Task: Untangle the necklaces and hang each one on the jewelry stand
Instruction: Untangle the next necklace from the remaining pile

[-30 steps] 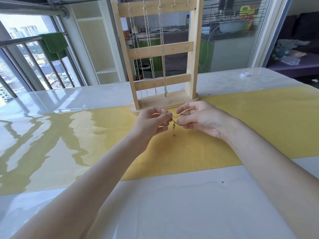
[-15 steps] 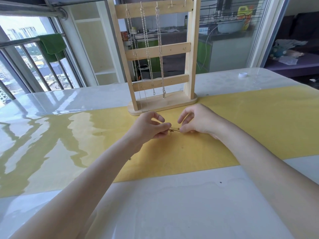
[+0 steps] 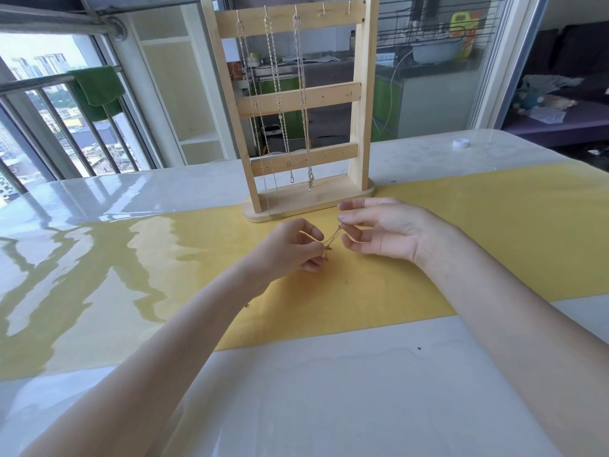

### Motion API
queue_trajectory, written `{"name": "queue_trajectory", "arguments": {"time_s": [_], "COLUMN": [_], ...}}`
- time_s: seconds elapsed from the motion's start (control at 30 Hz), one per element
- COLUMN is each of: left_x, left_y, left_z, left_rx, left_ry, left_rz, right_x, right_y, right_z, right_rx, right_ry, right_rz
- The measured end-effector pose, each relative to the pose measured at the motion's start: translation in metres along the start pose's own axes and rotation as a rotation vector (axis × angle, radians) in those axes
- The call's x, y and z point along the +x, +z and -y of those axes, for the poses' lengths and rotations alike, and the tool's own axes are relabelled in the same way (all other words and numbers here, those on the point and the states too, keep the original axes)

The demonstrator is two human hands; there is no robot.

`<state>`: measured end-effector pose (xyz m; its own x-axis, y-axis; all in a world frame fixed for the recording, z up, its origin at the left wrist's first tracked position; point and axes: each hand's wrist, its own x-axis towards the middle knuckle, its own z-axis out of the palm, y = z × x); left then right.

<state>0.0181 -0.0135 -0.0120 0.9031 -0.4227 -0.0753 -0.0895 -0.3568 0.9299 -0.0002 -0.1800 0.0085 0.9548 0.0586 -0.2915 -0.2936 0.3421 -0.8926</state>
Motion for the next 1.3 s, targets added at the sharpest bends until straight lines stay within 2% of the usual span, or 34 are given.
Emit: {"name": "queue_trajectory", "arguments": {"time_s": [0.27, 0.5, 0.6, 0.73, 0.87, 0.97, 1.03, 1.13, 1.2, 1.3], "left_x": [0.000, 0.005, 0.006, 0.002, -0.001, -0.001, 0.001, 0.002, 0.001, 0.001], "left_y": [0.001, 0.004, 0.005, 0.010, 0.009, 0.004, 0.002, 0.003, 0.002, -0.002], "left_z": [-0.003, -0.002, -0.001, -0.001, -0.005, -0.006, -0.004, 0.000, 0.001, 0.002], "left_rx": [-0.259, -0.417, -0.449, -0.272, -0.489, -0.604, -0.541, -0.378, -0.260, -0.198], "left_ry": [-0.004, -0.037, -0.031, -0.004, -0.100, -0.133, -0.116, -0.048, 0.017, 0.050], "left_rz": [-0.035, -0.248, -0.286, -0.246, -0.114, -0.081, -0.139, -0.211, -0.247, -0.273], "right_x": [-0.002, 0.000, -0.001, -0.003, -0.003, -0.003, -0.002, 0.001, 0.001, 0.000], "right_y": [0.013, 0.014, 0.016, 0.021, 0.020, 0.017, 0.013, 0.010, 0.010, 0.010], "right_z": [-0.004, -0.006, -0.007, -0.006, -0.002, -0.002, -0.004, -0.008, -0.008, -0.007], "right_rx": [-0.052, -0.080, -0.125, -0.089, -0.037, -0.070, -0.197, -0.516, -0.634, -0.663], "right_ry": [-0.081, -0.139, -0.151, -0.214, -0.330, -0.333, -0.312, -0.351, -0.356, -0.285], "right_rz": [0.009, -0.065, -0.047, -0.010, -0.031, -0.077, -0.126, -0.179, -0.140, 0.003]}}
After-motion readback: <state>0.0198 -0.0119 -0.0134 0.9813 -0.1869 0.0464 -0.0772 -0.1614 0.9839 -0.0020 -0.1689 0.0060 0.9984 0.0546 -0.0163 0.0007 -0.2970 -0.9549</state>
